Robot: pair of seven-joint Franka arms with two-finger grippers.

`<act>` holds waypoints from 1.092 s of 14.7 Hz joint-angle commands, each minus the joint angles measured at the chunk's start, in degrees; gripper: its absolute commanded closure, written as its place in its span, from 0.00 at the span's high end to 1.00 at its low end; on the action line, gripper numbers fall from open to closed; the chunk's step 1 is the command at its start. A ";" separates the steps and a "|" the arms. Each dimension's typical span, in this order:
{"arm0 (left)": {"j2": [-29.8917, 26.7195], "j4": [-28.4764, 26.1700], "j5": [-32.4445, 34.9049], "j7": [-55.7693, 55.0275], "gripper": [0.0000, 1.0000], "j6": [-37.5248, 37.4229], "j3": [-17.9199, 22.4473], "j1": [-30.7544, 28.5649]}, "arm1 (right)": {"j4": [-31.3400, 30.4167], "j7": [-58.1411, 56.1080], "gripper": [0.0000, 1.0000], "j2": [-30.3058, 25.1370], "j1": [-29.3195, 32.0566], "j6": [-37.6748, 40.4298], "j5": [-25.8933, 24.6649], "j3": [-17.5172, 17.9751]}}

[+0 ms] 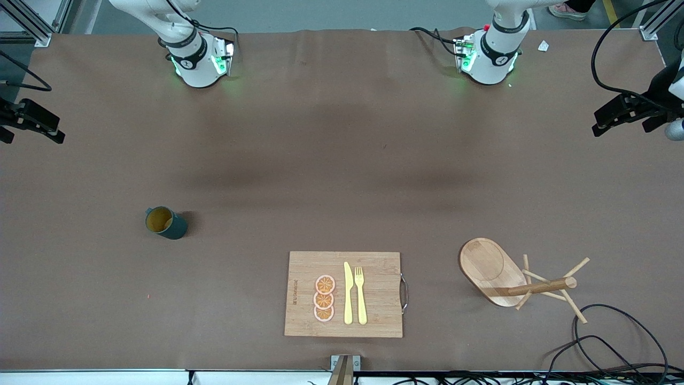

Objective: Pass cup and hang on rack
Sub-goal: 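Reach the right gripper down toward the teal mug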

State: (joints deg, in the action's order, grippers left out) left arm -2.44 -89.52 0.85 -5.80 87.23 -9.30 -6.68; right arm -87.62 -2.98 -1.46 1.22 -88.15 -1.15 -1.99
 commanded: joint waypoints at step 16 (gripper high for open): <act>-0.02 0.23 0.29 -0.44 1.00 -3.02 -3.53 0.09 | -7.91 2.71 1.00 12.34 -3.24 -14.67 -0.08 1.11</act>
State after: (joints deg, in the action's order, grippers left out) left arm -2.15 -89.62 0.85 -5.95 85.25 -12.52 -6.39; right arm -93.35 -1.63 8.96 -1.80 -99.67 -1.11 -1.00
